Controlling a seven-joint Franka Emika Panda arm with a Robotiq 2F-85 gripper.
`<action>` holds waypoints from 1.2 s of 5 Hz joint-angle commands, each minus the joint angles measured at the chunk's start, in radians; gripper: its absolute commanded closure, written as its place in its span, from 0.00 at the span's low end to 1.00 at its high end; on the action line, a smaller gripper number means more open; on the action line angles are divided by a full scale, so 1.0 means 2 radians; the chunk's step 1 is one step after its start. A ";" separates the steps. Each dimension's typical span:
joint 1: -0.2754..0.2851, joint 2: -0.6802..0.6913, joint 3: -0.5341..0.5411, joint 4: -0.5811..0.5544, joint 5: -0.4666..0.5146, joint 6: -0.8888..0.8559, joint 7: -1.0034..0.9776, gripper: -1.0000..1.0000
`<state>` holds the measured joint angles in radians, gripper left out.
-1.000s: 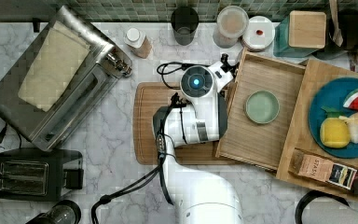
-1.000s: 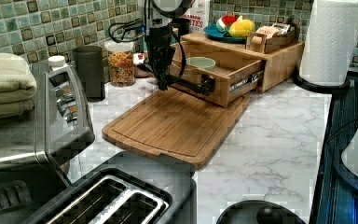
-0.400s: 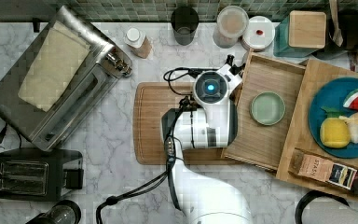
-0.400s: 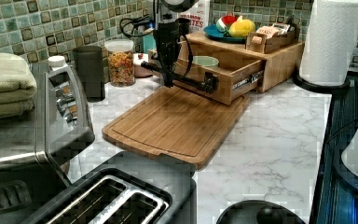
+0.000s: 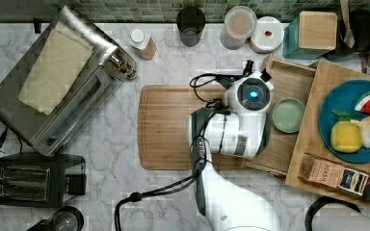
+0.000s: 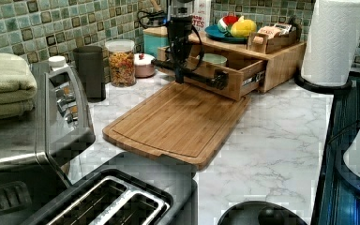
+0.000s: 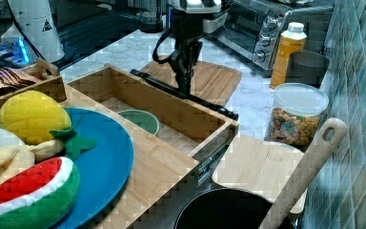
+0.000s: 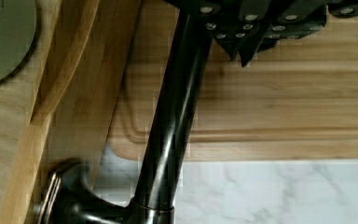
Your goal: Close the drawer.
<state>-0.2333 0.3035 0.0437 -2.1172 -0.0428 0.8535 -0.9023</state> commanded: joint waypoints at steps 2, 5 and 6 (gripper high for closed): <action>-0.116 -0.028 -0.091 -0.016 -0.017 0.023 -0.082 1.00; -0.099 -0.020 -0.141 0.010 -0.080 0.013 -0.070 1.00; -0.104 -0.020 -0.137 0.010 -0.081 0.013 -0.069 1.00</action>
<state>-0.3179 0.2964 -0.0823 -2.1426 -0.1742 0.9116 -1.0303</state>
